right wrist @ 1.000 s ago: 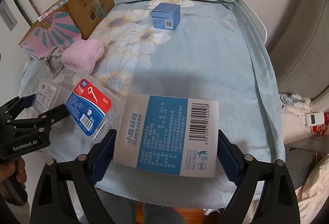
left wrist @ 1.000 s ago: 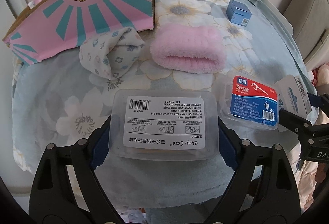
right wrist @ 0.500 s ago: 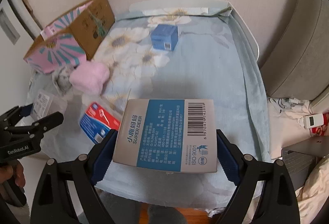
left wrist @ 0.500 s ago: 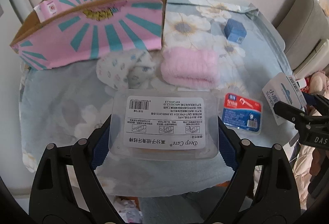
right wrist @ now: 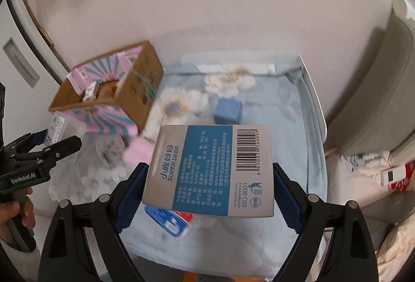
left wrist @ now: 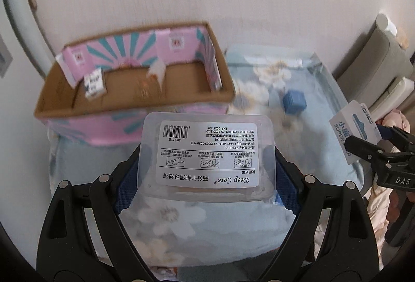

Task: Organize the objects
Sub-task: 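Carry both boxes into the cardboard box and open both grippers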

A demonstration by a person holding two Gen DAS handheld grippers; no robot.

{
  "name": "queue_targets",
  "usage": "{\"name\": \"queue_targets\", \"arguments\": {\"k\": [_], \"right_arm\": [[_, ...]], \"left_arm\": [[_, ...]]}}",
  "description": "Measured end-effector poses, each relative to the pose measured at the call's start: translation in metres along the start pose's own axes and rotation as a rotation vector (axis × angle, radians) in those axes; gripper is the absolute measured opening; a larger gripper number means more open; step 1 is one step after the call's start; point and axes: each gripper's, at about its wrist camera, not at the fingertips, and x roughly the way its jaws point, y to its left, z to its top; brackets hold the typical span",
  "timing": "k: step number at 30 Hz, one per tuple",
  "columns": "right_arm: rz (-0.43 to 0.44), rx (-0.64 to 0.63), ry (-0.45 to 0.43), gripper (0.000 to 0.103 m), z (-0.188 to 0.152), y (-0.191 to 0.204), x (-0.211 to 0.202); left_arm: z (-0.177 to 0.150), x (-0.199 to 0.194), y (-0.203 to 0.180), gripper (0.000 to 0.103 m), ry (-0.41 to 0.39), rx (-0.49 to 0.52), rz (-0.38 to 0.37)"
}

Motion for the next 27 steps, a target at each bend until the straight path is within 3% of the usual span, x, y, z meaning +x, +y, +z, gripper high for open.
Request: {"name": "queue_targets", "arguments": {"k": [13,27], "right_arm": [[0.048,-0.071,-0.042,0.088,0.079,0.060,0.008],[0.126,-0.192,-0.048,0.088,0.157,0.165,0.055]], "left_arm": [[0.077,-0.009,0.060,0.087,-0.043,-0.007,-0.009],[0.142,0.011,0.158,0.087,-0.039,-0.044,0.017]]}}
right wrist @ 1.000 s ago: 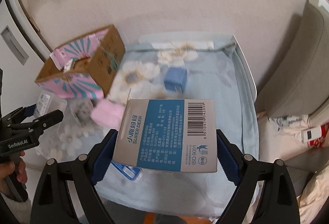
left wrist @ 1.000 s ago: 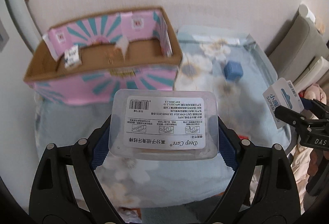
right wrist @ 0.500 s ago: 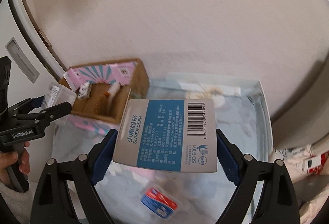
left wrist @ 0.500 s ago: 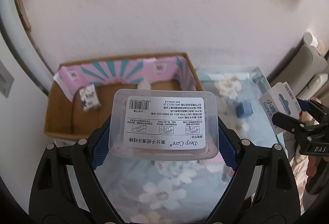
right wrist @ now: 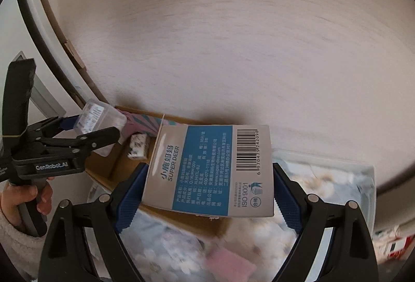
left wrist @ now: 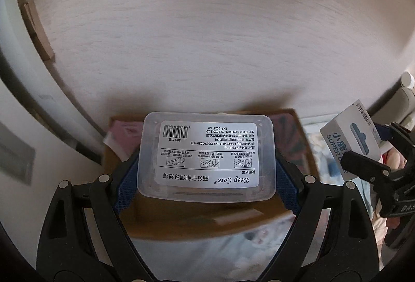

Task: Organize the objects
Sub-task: 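Carry both boxes into the cardboard box and open both grippers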

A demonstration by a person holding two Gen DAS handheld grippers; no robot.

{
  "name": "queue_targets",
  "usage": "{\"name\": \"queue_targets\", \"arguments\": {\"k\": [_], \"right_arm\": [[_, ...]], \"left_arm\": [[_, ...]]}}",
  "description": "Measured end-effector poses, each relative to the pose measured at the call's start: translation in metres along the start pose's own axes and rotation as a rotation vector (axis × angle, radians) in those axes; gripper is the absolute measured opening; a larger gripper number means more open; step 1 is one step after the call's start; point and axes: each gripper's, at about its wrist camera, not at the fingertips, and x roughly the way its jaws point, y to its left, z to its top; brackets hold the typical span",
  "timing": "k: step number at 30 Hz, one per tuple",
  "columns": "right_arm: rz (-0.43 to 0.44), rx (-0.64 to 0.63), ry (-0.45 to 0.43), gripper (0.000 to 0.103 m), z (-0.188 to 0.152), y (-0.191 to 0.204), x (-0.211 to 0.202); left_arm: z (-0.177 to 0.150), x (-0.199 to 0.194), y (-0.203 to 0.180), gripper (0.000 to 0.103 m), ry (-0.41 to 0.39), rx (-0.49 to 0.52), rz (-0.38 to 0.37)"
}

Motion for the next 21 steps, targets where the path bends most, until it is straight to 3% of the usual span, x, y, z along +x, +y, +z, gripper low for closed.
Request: {"name": "queue_targets", "arguments": {"k": [10,21], "right_arm": [[0.038,-0.083,0.095,0.088,0.026,0.059,0.070],[0.017,-0.125,0.245,0.088,-0.002,0.078,0.132]], "left_arm": [[0.012,0.043,0.060,0.087,0.078,-0.034,0.021],[-0.014,0.087,0.072,0.087,0.160,-0.009,0.022]]}}
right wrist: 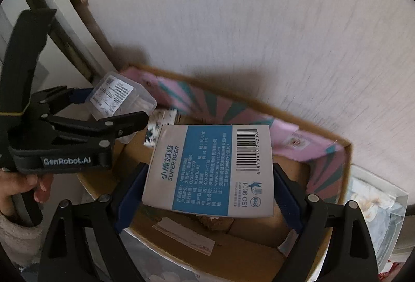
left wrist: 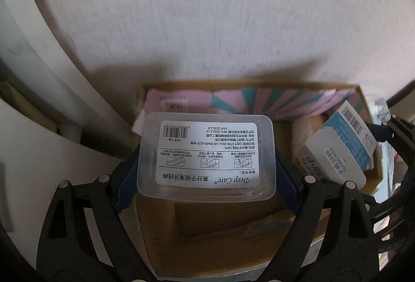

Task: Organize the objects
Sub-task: 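Carry both boxes into the cardboard box and open both grippers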

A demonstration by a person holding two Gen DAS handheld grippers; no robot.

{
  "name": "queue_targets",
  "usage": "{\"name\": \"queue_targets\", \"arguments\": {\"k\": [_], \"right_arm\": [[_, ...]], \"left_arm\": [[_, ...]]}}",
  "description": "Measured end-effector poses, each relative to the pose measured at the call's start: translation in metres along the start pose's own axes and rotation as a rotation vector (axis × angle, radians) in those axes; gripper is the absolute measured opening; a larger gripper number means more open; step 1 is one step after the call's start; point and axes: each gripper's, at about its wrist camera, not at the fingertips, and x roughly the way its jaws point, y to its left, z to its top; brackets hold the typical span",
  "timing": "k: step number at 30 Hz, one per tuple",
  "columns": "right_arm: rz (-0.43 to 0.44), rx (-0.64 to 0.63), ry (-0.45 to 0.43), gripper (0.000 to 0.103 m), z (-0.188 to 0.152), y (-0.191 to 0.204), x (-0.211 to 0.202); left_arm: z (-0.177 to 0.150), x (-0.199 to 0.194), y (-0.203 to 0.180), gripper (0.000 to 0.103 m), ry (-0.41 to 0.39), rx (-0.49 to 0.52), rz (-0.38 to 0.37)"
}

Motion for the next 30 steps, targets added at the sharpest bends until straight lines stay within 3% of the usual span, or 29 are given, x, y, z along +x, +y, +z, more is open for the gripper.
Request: {"name": "queue_targets", "arguments": {"k": [5,12,17,28,29,30], "right_arm": [[-0.015,-0.016,0.052,0.088,-0.006,0.007,0.017],[-0.002,-0.016,0.075,0.088,-0.017,0.008,0.029],[0.011,-0.018,0.076,0.088,-0.020,0.009,0.033],[0.012,-0.008,0.049,0.089,-0.020,0.008,0.030],[0.009,-0.010,0.052,0.089,-0.020,0.009,0.030],[0.014,-0.008,0.056,0.089,-0.020,0.009,0.030]], "left_arm": [[-0.002,0.008,-0.013,0.087,-0.004,0.045,0.031],[0.010,0.024,-0.029,0.087,0.014,0.056,-0.001],[0.011,0.038,-0.037,0.087,0.037,0.069,-0.001],[0.025,0.030,-0.056,0.088,-0.005,0.107,0.026],[0.026,0.027,-0.059,0.089,-0.020,0.113,0.027],[0.027,0.024,-0.062,0.099,-0.029,0.117,0.030]]}}
